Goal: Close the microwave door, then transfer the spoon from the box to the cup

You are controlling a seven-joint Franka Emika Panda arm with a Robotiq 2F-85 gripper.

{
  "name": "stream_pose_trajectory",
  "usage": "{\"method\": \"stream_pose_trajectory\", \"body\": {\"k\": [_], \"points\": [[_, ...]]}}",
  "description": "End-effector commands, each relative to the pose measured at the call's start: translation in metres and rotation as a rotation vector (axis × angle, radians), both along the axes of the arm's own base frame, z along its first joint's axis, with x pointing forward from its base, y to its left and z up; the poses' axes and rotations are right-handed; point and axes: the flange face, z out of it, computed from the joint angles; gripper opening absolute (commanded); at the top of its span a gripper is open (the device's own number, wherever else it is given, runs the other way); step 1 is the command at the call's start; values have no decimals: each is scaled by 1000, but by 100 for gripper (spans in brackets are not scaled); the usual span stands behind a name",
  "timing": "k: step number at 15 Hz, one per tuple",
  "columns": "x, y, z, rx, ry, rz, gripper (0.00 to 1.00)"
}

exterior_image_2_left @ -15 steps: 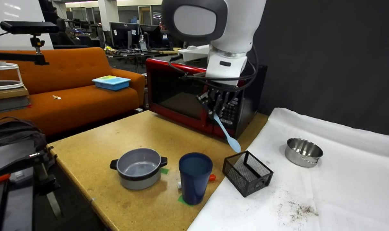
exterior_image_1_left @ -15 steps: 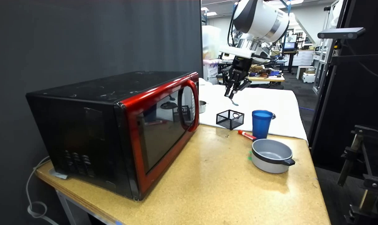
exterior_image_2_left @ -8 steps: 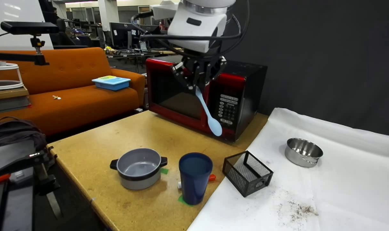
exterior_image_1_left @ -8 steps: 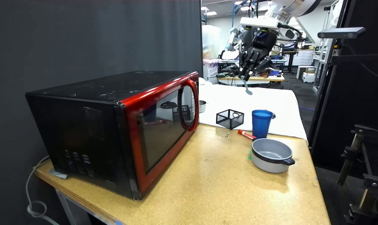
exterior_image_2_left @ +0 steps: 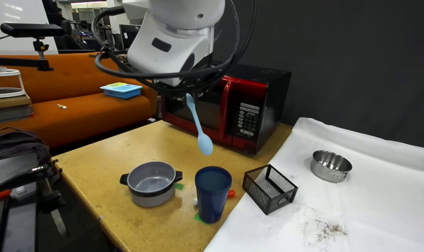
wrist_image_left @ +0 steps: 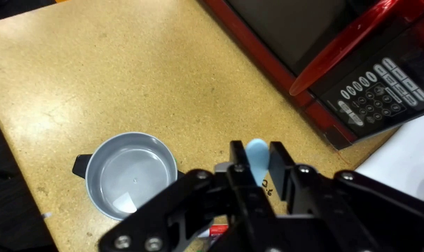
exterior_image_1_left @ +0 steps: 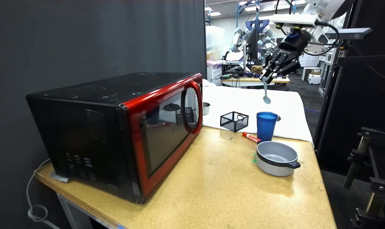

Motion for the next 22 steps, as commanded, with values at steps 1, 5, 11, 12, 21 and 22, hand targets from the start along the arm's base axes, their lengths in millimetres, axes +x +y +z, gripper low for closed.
{"method": "stream_pose_trajectory", "body": {"k": [1, 5, 11, 12, 21, 22], "points": [[-4, -2, -21, 92, -44, 11, 5], [-9, -10, -58, 143, -33, -1, 5], [-9, -26, -72, 108, -65, -35, 5], [-7, -28, -71, 104, -70, -37, 5], [12, -38, -81, 84, -72, -29, 52], [13, -39, -83, 83, -70, -29, 60]]}}
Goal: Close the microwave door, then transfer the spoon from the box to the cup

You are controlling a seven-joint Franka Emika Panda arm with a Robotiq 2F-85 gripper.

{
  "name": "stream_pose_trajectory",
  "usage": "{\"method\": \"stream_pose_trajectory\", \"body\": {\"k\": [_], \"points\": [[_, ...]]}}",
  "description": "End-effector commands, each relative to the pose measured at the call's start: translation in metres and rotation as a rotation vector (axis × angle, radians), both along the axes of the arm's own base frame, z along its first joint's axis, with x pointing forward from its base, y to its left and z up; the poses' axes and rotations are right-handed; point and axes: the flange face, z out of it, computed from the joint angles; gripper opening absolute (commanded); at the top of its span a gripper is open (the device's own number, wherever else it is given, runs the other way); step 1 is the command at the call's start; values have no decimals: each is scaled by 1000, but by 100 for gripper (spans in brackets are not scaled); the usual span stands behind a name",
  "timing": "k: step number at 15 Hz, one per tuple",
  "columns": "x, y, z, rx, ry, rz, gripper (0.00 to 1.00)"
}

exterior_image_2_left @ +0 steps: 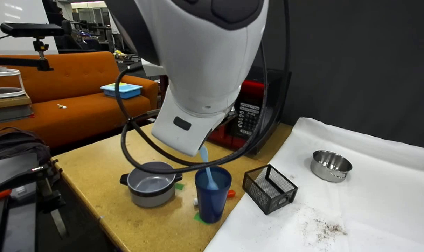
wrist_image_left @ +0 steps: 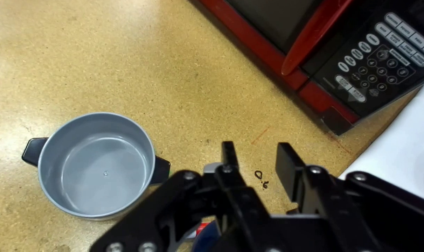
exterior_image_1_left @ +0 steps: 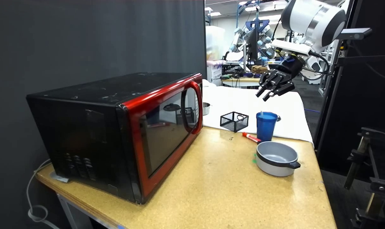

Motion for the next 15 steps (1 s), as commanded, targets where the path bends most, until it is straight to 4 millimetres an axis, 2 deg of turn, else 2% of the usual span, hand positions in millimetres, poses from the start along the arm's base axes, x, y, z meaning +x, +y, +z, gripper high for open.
{"method": "stream_pose_trajectory", "body": {"k": [1, 6, 15], "points": [[8, -4, -4, 5, -10, -2, 68], [9, 0, 0, -59, 16, -8, 98], [23, 28, 35, -472, 151, 4, 100]]}}
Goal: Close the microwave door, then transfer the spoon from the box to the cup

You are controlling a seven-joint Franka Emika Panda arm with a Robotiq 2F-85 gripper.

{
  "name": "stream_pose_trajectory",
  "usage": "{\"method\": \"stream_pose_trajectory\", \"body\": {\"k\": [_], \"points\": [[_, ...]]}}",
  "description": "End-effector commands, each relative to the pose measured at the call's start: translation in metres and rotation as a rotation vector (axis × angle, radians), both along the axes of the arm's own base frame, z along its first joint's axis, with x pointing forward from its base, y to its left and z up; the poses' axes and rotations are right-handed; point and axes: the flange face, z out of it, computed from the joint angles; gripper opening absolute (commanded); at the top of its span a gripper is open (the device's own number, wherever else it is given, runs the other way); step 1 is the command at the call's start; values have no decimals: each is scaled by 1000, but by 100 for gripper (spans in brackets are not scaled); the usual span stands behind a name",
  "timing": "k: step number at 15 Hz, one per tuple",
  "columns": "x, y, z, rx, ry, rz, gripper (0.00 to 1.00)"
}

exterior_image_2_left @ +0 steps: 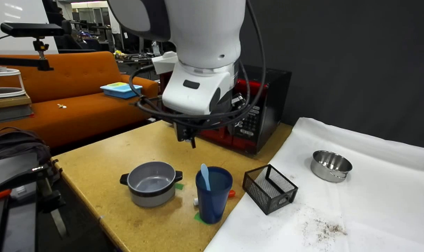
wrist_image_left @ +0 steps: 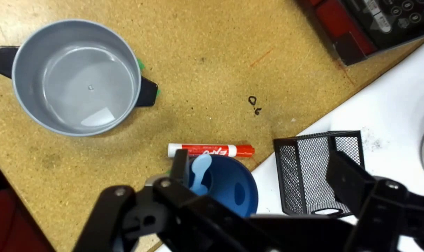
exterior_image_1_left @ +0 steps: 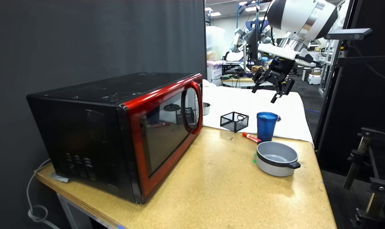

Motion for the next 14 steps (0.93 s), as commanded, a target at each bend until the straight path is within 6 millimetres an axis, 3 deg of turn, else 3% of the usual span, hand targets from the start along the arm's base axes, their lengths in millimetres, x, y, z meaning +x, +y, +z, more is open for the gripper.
{"method": "stream_pose_trajectory", "body": {"k": [1, 14], "points": [[-4, 8, 18, -114, 44, 11, 100], [7, -17, 94, -381, 103, -11, 100]]}}
